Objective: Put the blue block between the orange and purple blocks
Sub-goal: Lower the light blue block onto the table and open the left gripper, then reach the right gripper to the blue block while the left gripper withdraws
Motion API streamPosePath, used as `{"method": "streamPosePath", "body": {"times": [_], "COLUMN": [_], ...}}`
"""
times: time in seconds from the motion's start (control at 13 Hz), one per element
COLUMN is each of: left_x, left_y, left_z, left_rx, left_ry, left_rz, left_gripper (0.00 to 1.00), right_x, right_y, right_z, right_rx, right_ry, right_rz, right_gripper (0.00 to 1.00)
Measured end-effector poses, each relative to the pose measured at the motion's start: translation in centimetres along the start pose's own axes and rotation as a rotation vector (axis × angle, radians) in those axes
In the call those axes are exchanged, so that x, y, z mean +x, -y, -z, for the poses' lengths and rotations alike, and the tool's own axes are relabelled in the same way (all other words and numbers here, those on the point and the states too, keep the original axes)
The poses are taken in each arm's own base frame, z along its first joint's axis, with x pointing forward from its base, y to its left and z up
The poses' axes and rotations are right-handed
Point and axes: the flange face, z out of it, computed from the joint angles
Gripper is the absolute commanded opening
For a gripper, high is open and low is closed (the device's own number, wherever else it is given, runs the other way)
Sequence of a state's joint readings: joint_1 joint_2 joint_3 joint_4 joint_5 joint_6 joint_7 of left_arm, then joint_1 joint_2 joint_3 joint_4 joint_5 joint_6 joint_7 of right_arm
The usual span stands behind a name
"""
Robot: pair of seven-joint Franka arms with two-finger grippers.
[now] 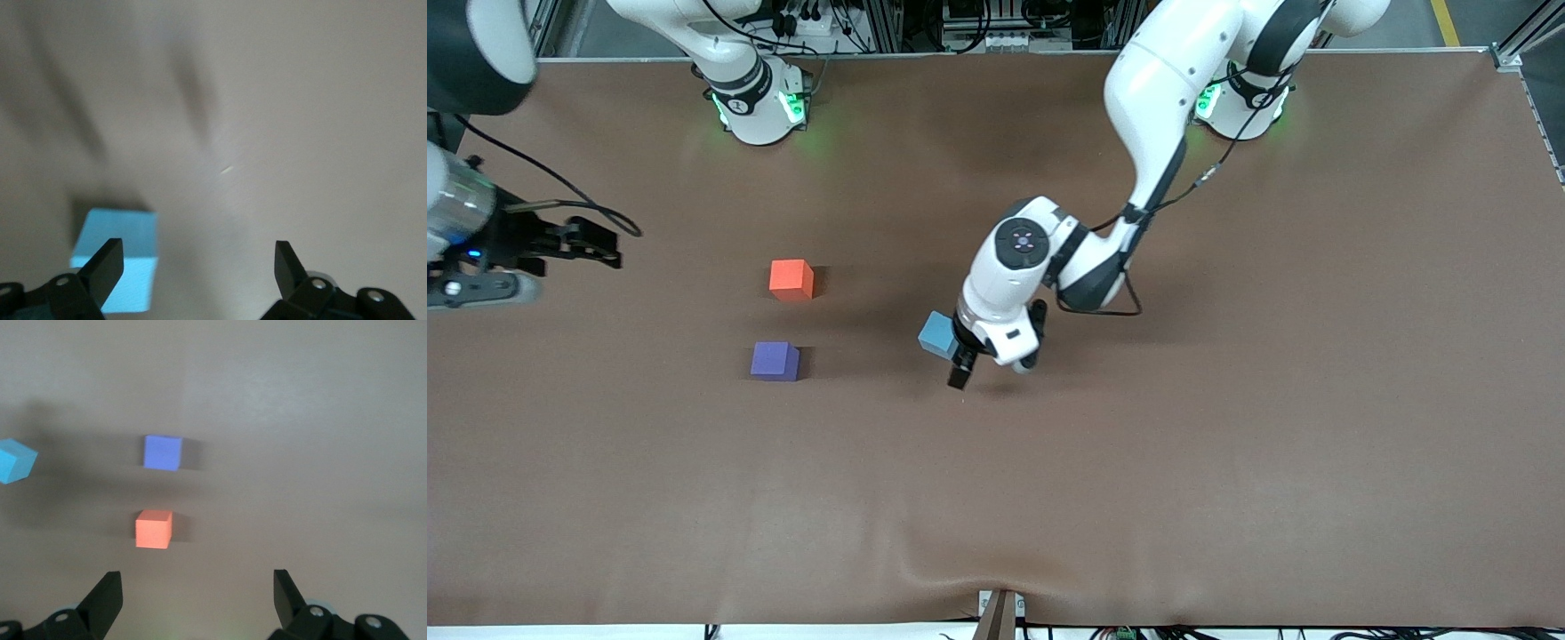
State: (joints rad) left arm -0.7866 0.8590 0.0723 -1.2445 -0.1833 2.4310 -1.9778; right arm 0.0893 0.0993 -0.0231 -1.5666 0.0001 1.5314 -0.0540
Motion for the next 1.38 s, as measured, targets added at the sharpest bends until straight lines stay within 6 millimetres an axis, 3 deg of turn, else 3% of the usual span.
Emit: {"method": "streamPosePath", "body": {"times": [0.15,0.38,0.62,0.85,0.92,1.15,1.38], "left_x": [5.0,10.7,18.4,26.3,29.0,36.1,40.4], "left_y": [-3.2,-5.6,-7.9,-9.6,-10.3,-10.9,-9.7], "left_z": [3.1,6.0,8.1,11.0,12.8,21.6,29.0], "left_rx": [-0.022,0.014,0.076,0.157,0.172,0.241,0.304], "left_ry": [-0.121,-0.249,-0.361,-0.432,-0.439,-0.39,-0.312], "left_rz": [-0.037,-0.17,-0.346,-0.547,-0.591,-0.753,-0.907], "left_gripper": [1.0,1.0,1.0,1.0,1.0,1.0,1.0], "right_x": [0.8,1.7,2.0,2.3,2.6,3.6,4.2], "right_y": [2.3,5.0,10.3,16.6,19.1,25.6,29.5], "right_z": [-2.5,-6.1,-8.0,-12.0,-13.7,-19.7,-24.8], "right_rx": [0.066,0.088,0.081,0.071,0.069,0.067,0.069], "right_ry": [0.038,0.067,0.036,0.021,0.011,-0.014,-0.037], "right_rz": [-0.085,-0.253,-0.355,-0.461,-0.486,-0.531,-0.527], "right_gripper": [1.0,1.0,1.0,1.0,1.0,1.0,1.0]}}
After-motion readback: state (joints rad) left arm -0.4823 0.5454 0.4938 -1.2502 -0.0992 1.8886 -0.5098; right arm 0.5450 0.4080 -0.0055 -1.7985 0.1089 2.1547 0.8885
